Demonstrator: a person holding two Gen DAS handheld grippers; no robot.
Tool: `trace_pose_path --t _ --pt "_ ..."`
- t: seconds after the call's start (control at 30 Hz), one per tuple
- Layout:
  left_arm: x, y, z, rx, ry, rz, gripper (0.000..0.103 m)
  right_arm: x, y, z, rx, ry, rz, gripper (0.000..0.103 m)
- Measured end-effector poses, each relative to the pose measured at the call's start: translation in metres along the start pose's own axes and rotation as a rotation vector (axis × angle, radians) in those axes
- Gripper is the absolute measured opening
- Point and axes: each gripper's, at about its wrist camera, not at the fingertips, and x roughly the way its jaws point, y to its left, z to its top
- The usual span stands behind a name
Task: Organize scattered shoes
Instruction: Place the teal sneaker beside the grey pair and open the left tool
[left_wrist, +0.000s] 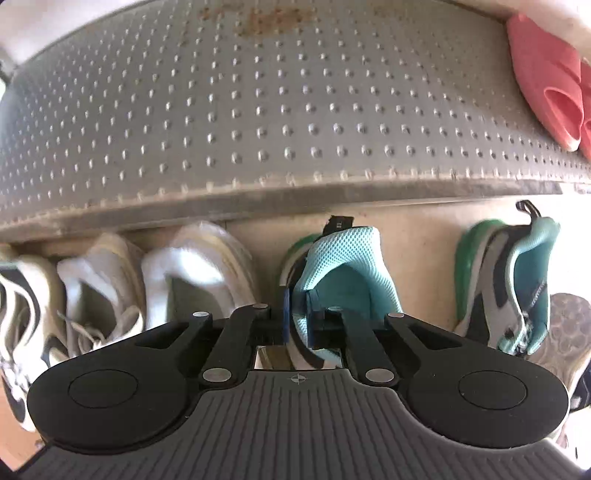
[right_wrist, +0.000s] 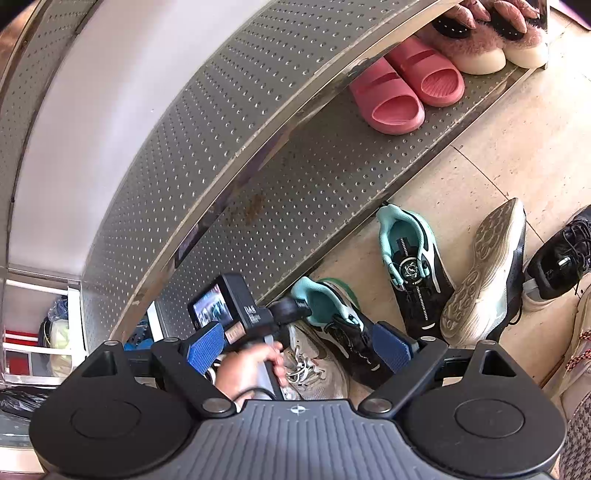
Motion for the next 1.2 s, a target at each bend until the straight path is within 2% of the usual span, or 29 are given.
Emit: trace_pose_path --t 0.03,0.07,0.1,0.17,0.27,0.4,0.43,0.5,0.6,0.7,0.73,0.8,0.87,0.93,0.97,1.03,1.07,1.13,1.2 --pt "-0.001 -0.003 -0.002 0.03 -0.005 0.008 0.016 0.0 0.0 0.0 -0.001 0.001 0.0 0.09" --pt "-0.005 -0.006 -0.005 0.053 -0.011 0.015 0.029 0.0 0.002 0.0 -0.002 0.004 0.004 0.09" --pt "-0.01 -0.009 -0.011 0.075 -0.016 0.024 0.05 0.0 0.002 0.001 -0.003 0.006 0.01 0.09" --pt "-0.023 -0.011 -0.024 0.097 -0.015 0.042 0.067 -0.004 0.002 0.002 -0.007 0.001 0.019 0.09" --pt "-0.045 -0.012 -0.045 0.145 0.011 0.038 0.069 -0.01 0.0 0.005 -0.032 -0.025 -0.006 0.092" --pt "-0.099 -0.017 -0.079 0.25 0.135 -0.04 0.076 -0.013 -0.008 0.005 -0.028 -0.038 -0.046 0.092" --pt "-0.113 -0.017 -0.084 0.261 0.141 -0.053 0.077 -0.012 -0.01 0.005 -0.022 -0.038 -0.051 0.092" --pt "-0.147 -0.017 -0.097 0.29 0.145 -0.08 0.086 -0.008 -0.012 0.004 -0.027 -0.033 -0.066 0.092" --pt "-0.201 -0.017 -0.118 0.341 0.051 -0.069 0.092 0.006 -0.01 -0.001 -0.054 -0.015 -0.112 0.092" --pt "-0.213 -0.012 -0.122 0.336 -0.041 -0.061 0.092 0.023 -0.01 -0.006 -0.088 0.01 -0.165 0.092" --pt "-0.211 -0.005 -0.123 0.289 -0.074 -0.062 0.092 0.03 -0.01 -0.008 -0.107 0.017 -0.189 0.092" --pt "-0.202 0.004 -0.116 0.197 -0.036 -0.048 0.089 0.044 -0.011 -0.012 -0.147 0.032 -0.238 0.092" --pt "-0.203 0.005 -0.108 0.216 0.014 -0.134 0.088 0.058 -0.018 -0.014 -0.177 0.017 -0.297 0.092" --pt "-0.21 0.003 -0.099 0.248 -0.004 -0.159 0.088 0.067 -0.023 -0.016 -0.195 0.012 -0.331 0.092" --pt "-0.215 0.003 -0.095 0.254 -0.029 -0.149 0.089 0.078 -0.029 -0.018 -0.206 0.032 -0.353 0.092" --pt "-0.229 0.006 -0.082 0.254 -0.121 -0.117 0.09 0.1 -0.041 -0.021 -0.236 0.073 -0.386 0.084" --pt "-0.231 0.01 -0.078 0.246 -0.132 -0.11 0.09 0.108 -0.044 -0.019 -0.251 0.08 -0.396 0.083" --pt "-0.233 0.019 -0.07 0.222 -0.143 -0.101 0.09 0.127 -0.049 -0.012 -0.266 0.075 -0.424 0.085" --pt "-0.231 0.03 -0.065 0.186 -0.136 -0.097 0.09 0.144 -0.054 -0.001 -0.259 0.051 -0.452 0.09"
